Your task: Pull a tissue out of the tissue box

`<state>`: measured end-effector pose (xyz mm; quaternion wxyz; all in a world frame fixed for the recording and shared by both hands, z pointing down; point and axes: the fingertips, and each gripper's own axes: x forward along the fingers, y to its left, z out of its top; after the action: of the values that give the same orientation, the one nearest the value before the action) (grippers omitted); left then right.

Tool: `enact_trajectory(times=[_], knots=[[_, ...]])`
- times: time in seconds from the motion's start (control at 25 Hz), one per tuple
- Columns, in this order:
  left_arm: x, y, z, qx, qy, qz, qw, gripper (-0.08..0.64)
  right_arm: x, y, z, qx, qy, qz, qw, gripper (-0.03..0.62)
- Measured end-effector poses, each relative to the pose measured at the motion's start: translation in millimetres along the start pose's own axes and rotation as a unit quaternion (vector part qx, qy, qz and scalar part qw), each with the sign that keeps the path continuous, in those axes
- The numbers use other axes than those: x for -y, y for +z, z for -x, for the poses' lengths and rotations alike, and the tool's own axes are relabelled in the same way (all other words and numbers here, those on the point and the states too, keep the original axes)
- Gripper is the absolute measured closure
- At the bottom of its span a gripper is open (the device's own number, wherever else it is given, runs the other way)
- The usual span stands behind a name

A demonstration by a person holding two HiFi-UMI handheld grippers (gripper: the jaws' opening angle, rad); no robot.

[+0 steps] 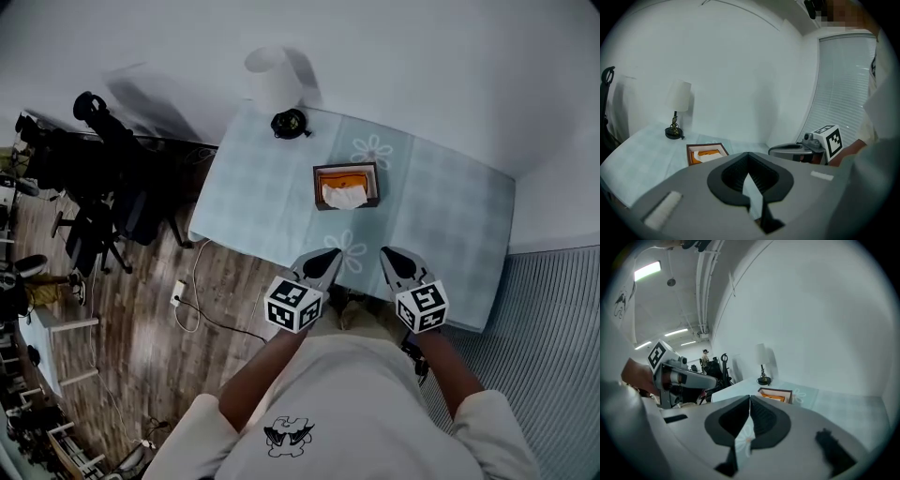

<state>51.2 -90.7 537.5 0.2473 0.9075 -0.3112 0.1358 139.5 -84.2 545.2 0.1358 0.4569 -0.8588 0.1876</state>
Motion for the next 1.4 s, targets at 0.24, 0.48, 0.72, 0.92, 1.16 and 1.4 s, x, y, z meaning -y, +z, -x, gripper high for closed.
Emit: enact_trajectory(times=[0.24, 0.48, 0.72, 0.92, 1.16, 1.4], knots=[[-24, 11, -11, -0.007, -0.002, 0.005, 1.0000, 0.555, -2, 4, -22, -0.015, 0.005, -0.011, 1.000, 0.580], [-47, 11, -20, -0.013, -0.003, 0.009, 0.9999, 0.555, 2, 17, -47, -0.022, 0.014, 0.002, 1.000, 0.580], [-82, -3, -45, -0.043, 0.008, -0.011, 0.9990, 0.554, 5, 14, -89, -0.054, 0.032, 0.046, 0.997, 0.580], [-114, -9, -65, -0.063, 0.025, -0.014, 0.9976, 0.554, 16, 4, -119, -0.090, 0.038, 0.072, 0.993, 0.579], [-139, -30, -86, -0.094, 0.042, -0.022, 0.9945, 0.554, 25, -24, -150, -0.137, 0.046, 0.102, 0.984, 0.579], [-143, -48, -96, -0.111, 0.043, -0.005, 0.9928, 0.554, 29, -40, -171, -0.165, 0.053, 0.115, 0.978, 0.557]])
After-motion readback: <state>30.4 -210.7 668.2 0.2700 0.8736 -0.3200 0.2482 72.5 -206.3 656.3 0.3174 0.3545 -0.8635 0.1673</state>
